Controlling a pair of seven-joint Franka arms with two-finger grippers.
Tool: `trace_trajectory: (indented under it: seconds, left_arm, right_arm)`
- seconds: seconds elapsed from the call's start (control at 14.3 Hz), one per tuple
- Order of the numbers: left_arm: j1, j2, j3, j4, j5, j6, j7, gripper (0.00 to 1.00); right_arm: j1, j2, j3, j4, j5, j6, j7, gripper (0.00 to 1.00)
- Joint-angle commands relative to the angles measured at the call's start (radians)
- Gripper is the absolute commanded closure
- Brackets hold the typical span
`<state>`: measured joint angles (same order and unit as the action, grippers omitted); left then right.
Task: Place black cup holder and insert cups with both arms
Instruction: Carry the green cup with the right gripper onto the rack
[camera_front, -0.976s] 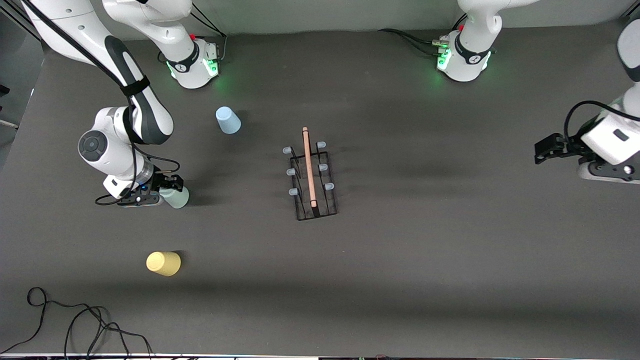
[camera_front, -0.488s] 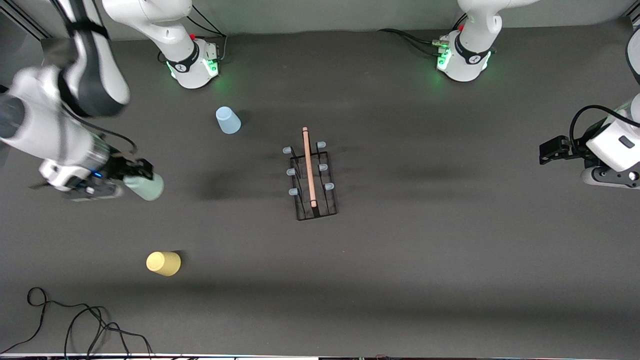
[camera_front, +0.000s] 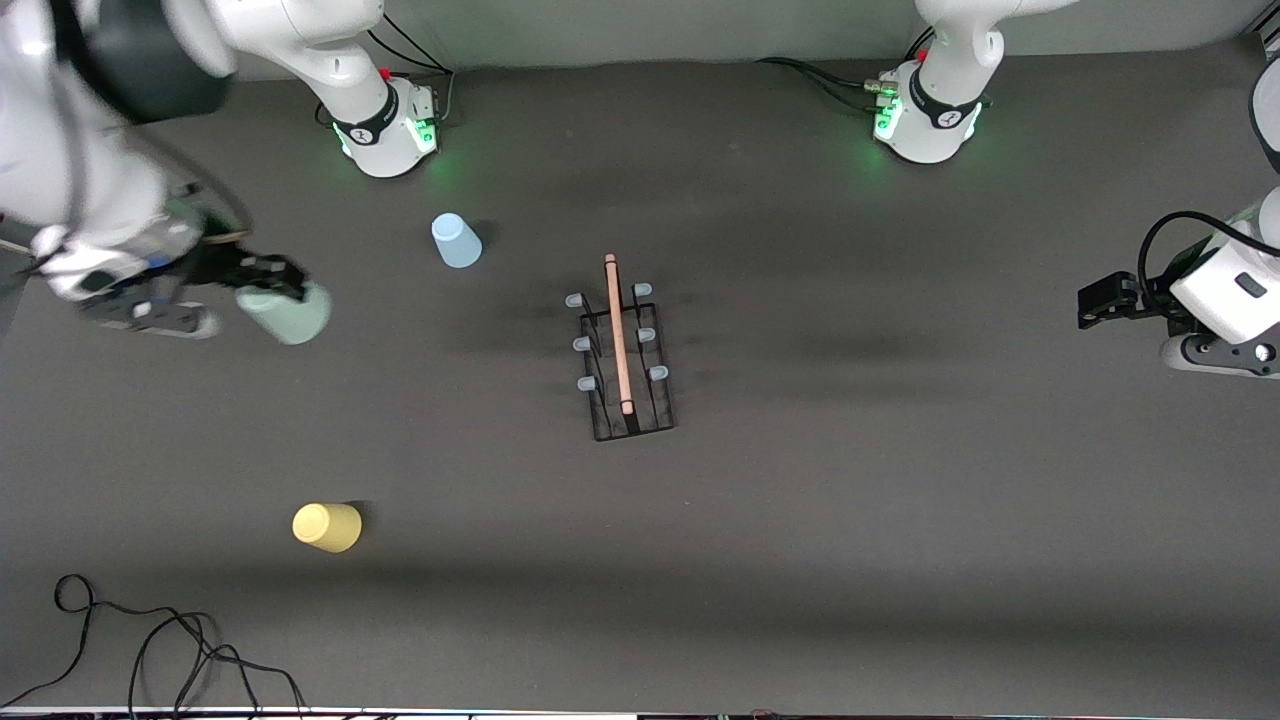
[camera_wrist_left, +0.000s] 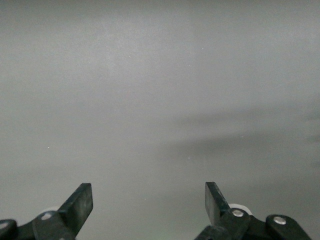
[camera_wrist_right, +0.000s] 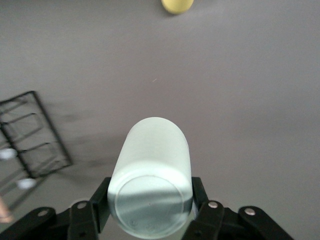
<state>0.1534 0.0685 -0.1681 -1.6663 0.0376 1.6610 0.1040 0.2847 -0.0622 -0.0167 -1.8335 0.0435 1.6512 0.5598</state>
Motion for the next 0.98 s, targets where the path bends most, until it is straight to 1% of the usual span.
trace_trajectory:
  seconds: [0.0, 0.07, 0.14, 0.28, 0.49, 0.56, 0.77, 0.91]
  left_arm:
    - [-0.005, -0.009, 0.001, -0.001, 0.016, -0.013, 0.009, 0.0]
    - [-0.003, -0.009, 0.001, -0.001, 0.016, -0.015, 0.009, 0.0]
    - [-0.002, -0.009, 0.001, -0.001, 0.016, -0.015, 0.009, 0.0]
    - [-0.001, -0.009, 0.001, -0.001, 0.016, -0.017, 0.009, 0.0]
    - [-0.001, -0.009, 0.001, -0.001, 0.016, -0.017, 0.009, 0.0]
    - [-0.001, -0.009, 0.001, -0.001, 0.016, -0.017, 0.009, 0.0]
    - [-0.001, -0.009, 0.001, -0.001, 0.016, -0.017, 0.009, 0.0]
    - [-0.001, -0.009, 0.001, -0.001, 0.016, -0.017, 0.009, 0.0]
  right_arm:
    - [0.132, 0.015, -0.008, 0.002, 0.077, 0.007, 0.361, 0.99]
    - [0.175, 0.03, -0.008, 0.002, 0.102, 0.036, 0.485, 0.99]
    - [0.218, 0.045, -0.008, 0.002, 0.107, 0.064, 0.57, 0.99]
    - [0.287, 0.073, -0.006, -0.006, 0.111, 0.125, 0.704, 0.99]
    - [0.384, 0.1, -0.008, -0.059, 0.128, 0.257, 0.85, 0.99]
    - [0.411, 0.119, -0.008, -0.061, 0.128, 0.281, 0.88, 0.99]
    - [0.424, 0.174, -0.008, -0.067, 0.128, 0.35, 0.904, 0.99]
    - [0.444, 0.199, -0.008, -0.101, 0.128, 0.412, 0.904, 0.99]
